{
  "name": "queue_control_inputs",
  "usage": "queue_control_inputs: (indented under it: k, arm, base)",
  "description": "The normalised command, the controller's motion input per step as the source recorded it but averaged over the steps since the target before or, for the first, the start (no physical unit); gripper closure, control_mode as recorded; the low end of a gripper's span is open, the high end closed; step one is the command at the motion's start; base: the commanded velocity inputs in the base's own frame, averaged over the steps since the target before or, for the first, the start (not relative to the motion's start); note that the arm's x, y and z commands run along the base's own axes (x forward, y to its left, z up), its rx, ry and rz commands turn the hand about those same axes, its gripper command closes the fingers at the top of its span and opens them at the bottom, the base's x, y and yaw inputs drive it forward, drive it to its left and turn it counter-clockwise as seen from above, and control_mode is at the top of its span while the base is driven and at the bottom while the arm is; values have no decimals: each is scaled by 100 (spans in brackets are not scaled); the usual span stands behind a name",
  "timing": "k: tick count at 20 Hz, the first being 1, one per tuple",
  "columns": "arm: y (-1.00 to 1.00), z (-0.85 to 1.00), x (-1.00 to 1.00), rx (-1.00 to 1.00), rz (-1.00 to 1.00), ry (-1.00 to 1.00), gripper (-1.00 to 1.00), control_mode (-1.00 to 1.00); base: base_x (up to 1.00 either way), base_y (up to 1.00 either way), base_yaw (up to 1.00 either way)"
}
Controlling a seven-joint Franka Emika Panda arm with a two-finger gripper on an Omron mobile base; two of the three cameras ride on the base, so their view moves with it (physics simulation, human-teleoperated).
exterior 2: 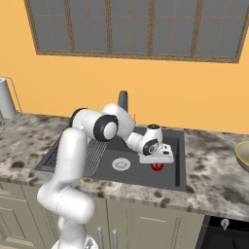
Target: Pick the mug and place it in the sink. Pick the bowl and place it in the open cabinet and then close the cabinet.
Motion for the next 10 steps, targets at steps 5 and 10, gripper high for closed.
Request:
queue_control_inputs:
  k: [5, 10]
  arm:
    - [0, -24, 7, 0, 0, 0, 100, -100]
    - [0, -20, 6, 0, 0, 0, 100, -100]
  base:
    - [0, 0, 0]
    - [0, 0, 0]
